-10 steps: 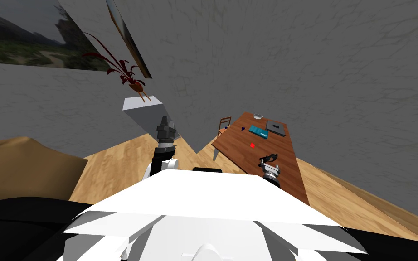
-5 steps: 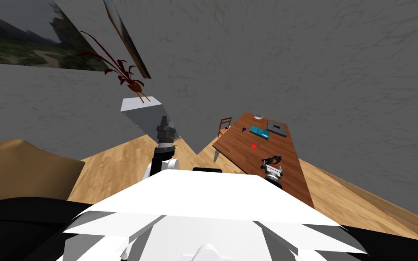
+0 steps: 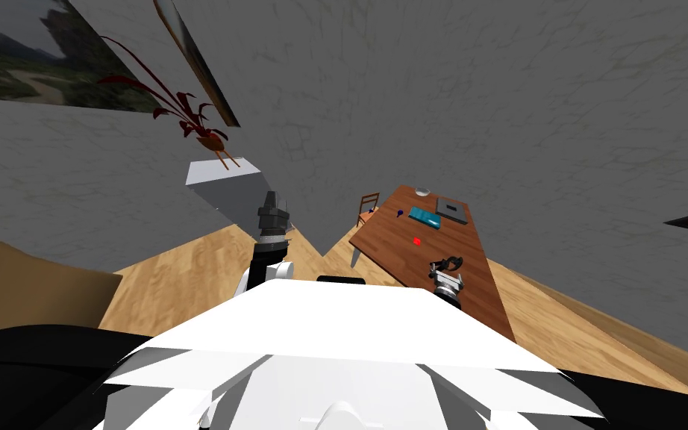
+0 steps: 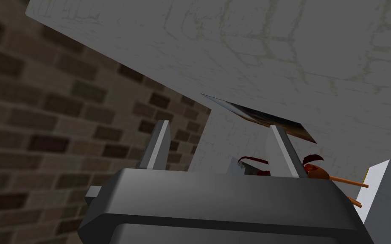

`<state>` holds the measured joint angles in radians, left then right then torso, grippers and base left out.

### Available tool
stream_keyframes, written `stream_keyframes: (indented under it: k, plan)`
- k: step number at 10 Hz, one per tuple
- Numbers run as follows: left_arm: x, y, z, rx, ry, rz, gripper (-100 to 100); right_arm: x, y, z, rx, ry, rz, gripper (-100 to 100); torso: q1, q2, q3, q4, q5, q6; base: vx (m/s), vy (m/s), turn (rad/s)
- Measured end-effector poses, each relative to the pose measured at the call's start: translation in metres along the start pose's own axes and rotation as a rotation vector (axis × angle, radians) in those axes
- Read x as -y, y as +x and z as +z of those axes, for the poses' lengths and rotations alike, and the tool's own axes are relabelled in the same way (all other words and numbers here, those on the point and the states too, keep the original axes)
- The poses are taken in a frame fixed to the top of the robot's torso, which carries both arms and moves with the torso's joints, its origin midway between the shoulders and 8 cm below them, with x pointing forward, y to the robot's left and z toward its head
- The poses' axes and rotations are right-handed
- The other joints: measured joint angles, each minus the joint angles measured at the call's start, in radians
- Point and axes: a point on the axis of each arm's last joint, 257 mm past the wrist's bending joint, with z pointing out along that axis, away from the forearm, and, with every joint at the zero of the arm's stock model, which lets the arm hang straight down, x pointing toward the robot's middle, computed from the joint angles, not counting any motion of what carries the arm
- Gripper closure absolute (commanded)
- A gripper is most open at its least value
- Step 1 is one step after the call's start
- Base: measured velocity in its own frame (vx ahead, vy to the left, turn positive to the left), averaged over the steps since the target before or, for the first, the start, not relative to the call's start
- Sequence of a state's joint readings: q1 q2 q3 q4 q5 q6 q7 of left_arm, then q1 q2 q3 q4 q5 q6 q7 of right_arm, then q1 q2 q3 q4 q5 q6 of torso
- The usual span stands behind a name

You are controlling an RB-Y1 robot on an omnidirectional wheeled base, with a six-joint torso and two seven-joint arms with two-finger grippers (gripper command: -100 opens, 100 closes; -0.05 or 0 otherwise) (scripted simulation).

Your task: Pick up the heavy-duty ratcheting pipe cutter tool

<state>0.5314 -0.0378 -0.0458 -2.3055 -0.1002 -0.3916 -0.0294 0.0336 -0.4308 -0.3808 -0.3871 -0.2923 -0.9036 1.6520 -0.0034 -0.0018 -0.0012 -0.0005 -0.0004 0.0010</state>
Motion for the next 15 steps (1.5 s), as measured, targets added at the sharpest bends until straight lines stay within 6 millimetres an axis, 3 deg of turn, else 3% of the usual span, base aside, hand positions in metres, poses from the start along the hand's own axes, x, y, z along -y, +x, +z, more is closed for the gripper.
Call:
stream_keyframes:
  k: [3, 5, 8, 10, 12, 15]
  plan:
    - [0.0, 0.0, 0.0, 0.0, 0.0, 0.0, 0, -0.021, -0.005, 0.0, 0.016, -0.044, 0.002, -100, 0.002, 0.002, 0.001, 0.0, 0.0, -0.001, 0.014, -0.021, -0.074]
    - [0.0, 0.0, 0.0, 0.0, 0.0, 0.0, 0, -0.046, -0.003, -0.005, 0.008, -0.075, 0.026, -100, 0.0, 0.0, 0.0, 0.0, 0.0, -0.002, 0.033, -0.032, -0.054]
    - [0.0, 0.0, 0.0, 0.0, 0.0, 0.0, 0, -0.055, -0.01, -0.004, 0.027, -0.102, 0.018, -100, 0.002, 0.002, 0.001, 0.001, 0.0, -0.001, 0.01, -0.021, -0.089]
    - [0.0, 0.0, 0.0, 0.0, 0.0, 0.0, 0, -0.078, -0.01, -0.009, 0.024, -0.131, 0.042, -100, 0.0, 0.0, 0.0, 0.0, 0.0, -0.001, 0.032, -0.033, -0.06]
    - [0.0, 0.0, 0.0, 0.0, 0.0, 0.0, 0, -0.085, -0.017, -0.008, 0.043, -0.151, 0.032, -100, 0.002, 0.001, 0.001, 0.0, 0.0, -0.001, 0.024, -0.028, -0.129]
    - [0.0, 0.0, 0.0, 0.0, 0.0, 0.0, 0, -0.111, -0.026, -0.013, 0.054, -0.188, 0.042, -100, 0.001, 0.001, 0.0, 0.0, 0.0, -0.002, 0.032, -0.035, -0.127]
